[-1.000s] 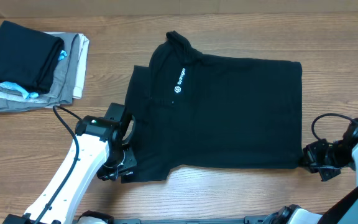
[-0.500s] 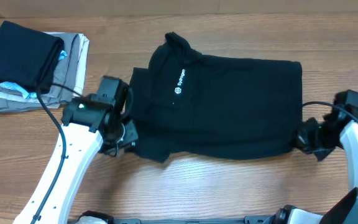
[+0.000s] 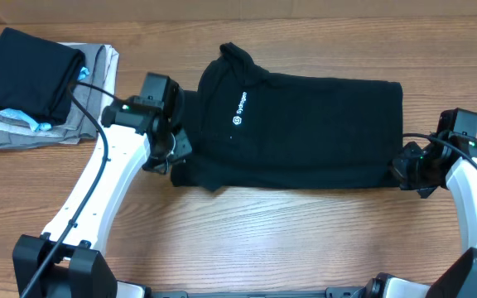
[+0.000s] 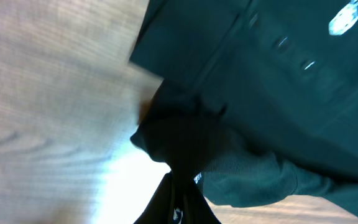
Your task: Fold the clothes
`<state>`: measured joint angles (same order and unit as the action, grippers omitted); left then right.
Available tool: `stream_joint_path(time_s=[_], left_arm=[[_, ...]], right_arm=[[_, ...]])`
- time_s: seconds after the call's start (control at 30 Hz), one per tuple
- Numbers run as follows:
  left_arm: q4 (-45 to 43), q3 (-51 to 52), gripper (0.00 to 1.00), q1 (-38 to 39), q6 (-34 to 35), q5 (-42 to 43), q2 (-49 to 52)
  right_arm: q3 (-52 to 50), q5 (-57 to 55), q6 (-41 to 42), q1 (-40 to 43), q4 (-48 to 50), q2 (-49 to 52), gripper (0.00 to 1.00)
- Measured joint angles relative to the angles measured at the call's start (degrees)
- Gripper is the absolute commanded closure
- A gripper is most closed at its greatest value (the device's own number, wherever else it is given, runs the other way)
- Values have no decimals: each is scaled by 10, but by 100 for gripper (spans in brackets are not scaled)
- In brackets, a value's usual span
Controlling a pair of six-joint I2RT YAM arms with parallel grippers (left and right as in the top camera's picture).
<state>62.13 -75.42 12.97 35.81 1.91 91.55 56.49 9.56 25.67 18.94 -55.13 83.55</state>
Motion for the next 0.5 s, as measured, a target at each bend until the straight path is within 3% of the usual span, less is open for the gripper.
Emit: stream_joint_path(time_s=[0.5], left_arm=[[-72, -9, 96, 0, -2, -3, 73]], right_arm=[[0, -1, -2, 0, 81, 65, 96]])
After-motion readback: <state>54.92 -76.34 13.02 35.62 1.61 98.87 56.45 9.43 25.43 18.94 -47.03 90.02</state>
